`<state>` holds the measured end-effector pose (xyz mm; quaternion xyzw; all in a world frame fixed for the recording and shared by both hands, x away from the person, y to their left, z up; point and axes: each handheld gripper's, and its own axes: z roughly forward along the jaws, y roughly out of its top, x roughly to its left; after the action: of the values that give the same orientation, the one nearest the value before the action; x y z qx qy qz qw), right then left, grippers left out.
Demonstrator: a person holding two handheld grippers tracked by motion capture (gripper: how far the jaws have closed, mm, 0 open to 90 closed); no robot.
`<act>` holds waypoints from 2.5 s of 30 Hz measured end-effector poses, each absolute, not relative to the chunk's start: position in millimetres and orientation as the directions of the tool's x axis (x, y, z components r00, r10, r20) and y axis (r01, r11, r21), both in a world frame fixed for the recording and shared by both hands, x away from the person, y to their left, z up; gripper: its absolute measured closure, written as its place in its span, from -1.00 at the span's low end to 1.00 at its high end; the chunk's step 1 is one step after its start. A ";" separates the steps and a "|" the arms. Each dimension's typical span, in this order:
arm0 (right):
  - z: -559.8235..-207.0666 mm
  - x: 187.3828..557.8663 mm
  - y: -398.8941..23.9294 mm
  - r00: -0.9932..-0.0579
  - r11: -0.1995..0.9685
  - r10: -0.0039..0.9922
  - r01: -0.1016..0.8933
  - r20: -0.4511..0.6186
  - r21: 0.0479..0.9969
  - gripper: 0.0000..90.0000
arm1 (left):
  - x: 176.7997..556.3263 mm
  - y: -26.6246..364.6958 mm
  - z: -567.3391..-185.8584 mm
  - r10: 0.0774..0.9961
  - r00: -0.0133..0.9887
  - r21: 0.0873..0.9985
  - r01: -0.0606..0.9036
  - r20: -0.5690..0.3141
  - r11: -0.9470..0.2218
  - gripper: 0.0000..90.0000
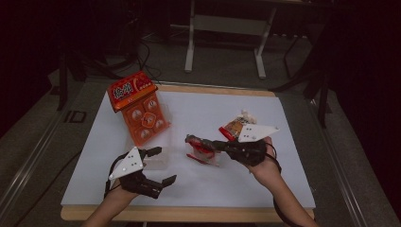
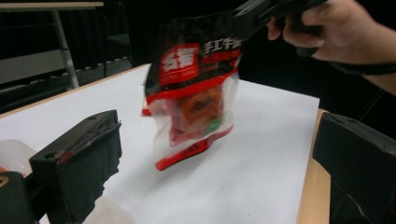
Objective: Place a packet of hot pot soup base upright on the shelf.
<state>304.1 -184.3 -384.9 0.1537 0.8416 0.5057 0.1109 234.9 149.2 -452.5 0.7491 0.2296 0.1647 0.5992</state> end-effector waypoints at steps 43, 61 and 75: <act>-378.4 277.8 -184.7 -0.962 0.413 0.273 0.124 0.008 0.902 1.00 | 279.6 121.2 -423.0 0.321 0.940 0.951 -0.009 0.113 -0.308 0.92; -374.4 280.0 -189.6 -0.948 0.344 0.316 0.140 0.026 0.929 0.51 | 279.7 128.8 -400.6 0.328 0.936 0.953 -0.028 0.131 -0.300 0.97; -374.6 281.9 -203.8 -0.939 0.224 0.339 0.136 0.054 0.965 -0.67 | 284.5 160.6 -379.5 0.398 0.900 0.955 -0.062 0.179 -0.290 0.97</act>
<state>281.9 -203.8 -374.6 0.1528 0.7778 0.6039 0.0842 284.5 160.6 -379.5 0.7787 0.1079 0.1962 0.5861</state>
